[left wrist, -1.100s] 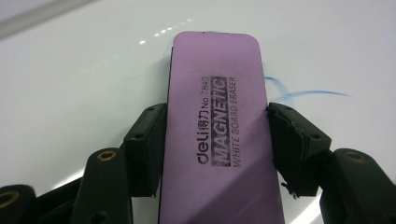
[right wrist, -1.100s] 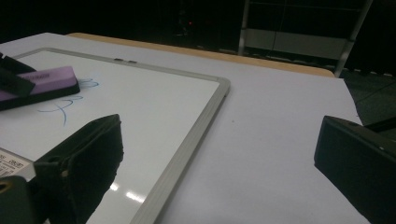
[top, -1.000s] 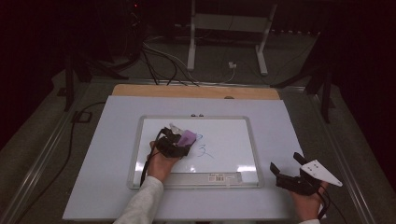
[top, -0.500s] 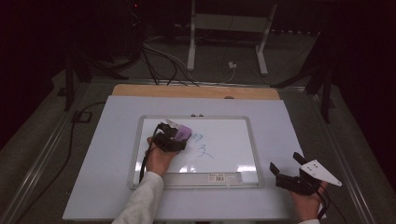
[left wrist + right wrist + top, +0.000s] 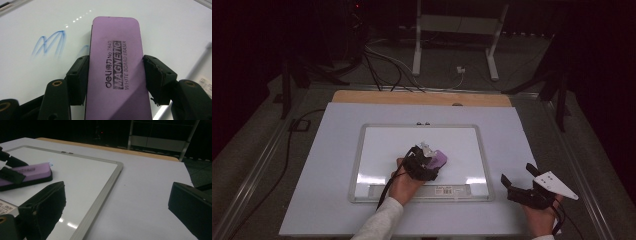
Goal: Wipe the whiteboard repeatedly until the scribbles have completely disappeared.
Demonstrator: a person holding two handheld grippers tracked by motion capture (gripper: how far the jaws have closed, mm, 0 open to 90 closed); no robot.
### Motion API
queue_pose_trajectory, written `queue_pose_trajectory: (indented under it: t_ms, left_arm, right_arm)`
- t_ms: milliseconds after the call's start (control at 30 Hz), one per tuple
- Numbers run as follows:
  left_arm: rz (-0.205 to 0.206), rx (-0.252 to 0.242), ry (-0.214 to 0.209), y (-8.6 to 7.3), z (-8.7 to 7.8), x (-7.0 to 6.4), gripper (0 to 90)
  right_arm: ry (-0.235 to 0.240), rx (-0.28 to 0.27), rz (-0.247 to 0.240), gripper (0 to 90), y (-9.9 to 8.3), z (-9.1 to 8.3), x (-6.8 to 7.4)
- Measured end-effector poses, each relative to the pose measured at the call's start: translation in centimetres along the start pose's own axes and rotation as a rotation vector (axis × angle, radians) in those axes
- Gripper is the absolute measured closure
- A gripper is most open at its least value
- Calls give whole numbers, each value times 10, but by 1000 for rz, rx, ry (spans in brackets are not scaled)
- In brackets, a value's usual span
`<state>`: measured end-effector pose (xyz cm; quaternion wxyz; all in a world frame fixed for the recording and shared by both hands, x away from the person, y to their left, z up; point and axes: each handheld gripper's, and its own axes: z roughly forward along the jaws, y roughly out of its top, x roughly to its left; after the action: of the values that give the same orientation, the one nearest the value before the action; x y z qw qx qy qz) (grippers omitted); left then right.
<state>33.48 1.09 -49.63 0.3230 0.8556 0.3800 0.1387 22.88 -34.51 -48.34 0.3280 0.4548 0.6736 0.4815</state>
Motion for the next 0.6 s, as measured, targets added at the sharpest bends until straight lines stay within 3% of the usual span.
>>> queue_pose_trajectory:
  t_ms: [67,200,233,300,367,467,600]
  left_arm:
    - [-34,-1,36,0,0,14,420]
    - [-100,13,148,-1,-2,44,421]
    - [-119,13,164,-2,-2,51,421]
    - [-165,13,149,-2,-2,58,421]
    - [-151,18,168,0,-2,54,421]
    - [-129,16,112,1,0,40,420]
    - [-53,14,53,5,3,8,420]
  right_arm:
    - [-1,-2,0,18,0,-1,-1]
    - [-4,-1,3,18,0,-1,-2]
    - [-4,-1,2,18,0,-1,-2]
    - [-4,-1,2,18,0,-1,-1]
    - [-2,1,2,18,0,0,-1]
    - [-1,3,1,18,-1,0,0]
    - [0,3,1,18,0,0,1]
